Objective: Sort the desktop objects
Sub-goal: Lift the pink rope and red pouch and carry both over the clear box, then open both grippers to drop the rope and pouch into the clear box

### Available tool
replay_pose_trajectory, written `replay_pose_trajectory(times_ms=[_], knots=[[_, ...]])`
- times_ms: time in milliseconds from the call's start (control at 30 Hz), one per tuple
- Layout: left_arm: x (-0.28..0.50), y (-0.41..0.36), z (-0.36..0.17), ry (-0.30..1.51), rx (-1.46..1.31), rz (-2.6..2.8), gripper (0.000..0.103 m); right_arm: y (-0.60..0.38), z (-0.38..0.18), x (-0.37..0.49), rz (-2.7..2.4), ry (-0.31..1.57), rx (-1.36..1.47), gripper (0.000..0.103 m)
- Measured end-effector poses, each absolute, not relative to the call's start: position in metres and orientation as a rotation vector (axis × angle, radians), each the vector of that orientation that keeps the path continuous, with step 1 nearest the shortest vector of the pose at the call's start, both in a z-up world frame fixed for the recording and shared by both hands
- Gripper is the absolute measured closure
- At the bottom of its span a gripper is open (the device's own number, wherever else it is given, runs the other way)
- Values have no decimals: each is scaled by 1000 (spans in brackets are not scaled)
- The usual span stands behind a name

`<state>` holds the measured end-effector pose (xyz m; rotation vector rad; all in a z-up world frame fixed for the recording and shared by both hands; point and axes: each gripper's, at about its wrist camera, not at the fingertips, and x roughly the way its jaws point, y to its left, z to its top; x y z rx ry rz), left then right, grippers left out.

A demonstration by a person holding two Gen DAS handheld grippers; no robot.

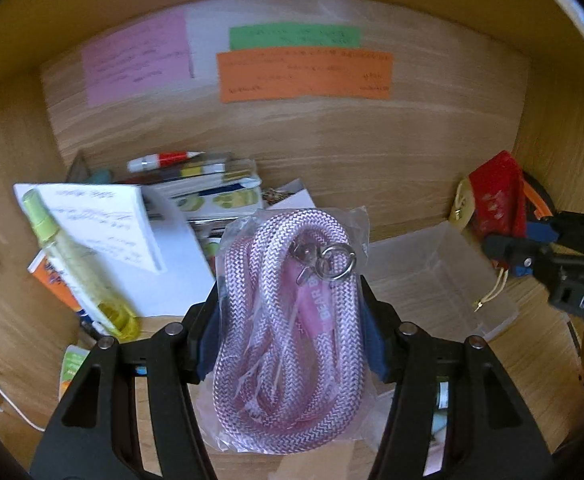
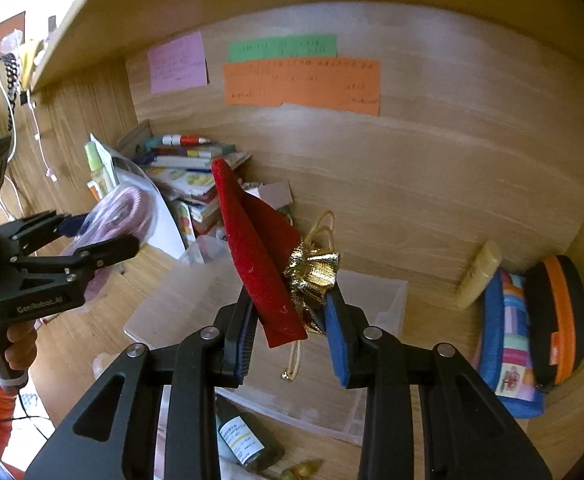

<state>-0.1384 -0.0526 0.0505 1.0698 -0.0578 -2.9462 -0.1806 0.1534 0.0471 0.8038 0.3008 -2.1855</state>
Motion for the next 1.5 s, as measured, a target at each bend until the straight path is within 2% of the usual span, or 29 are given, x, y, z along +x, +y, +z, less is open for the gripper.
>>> replay_pose_trajectory(times_ms=[567, 1067, 1133, 1200, 1433, 1500], knots=[[-203, -20, -14, -139, 1396, -2851, 45, 131, -17, -220, -2114, 399, 1020, 73], [-215, -7, -42, -231, 1568, -2789, 44, 119, -52, -233, -2061, 489, 1140, 71], [-213, -5, -42, -235, 1569, -2796, 44, 117, -53, -231, -2055, 500, 1134, 68], [-212, -3, -41, -245, 1562, -2795, 44, 117, -53, -230, -2052, 506, 1136, 57], [-206, 1, -38, -244, 1533, -2802, 42, 120, -47, -220, -2066, 533, 1101, 51], [-201, 2, -35, -246, 1509, -2810, 39, 121, -43, -217, -2081, 536, 1087, 44]])
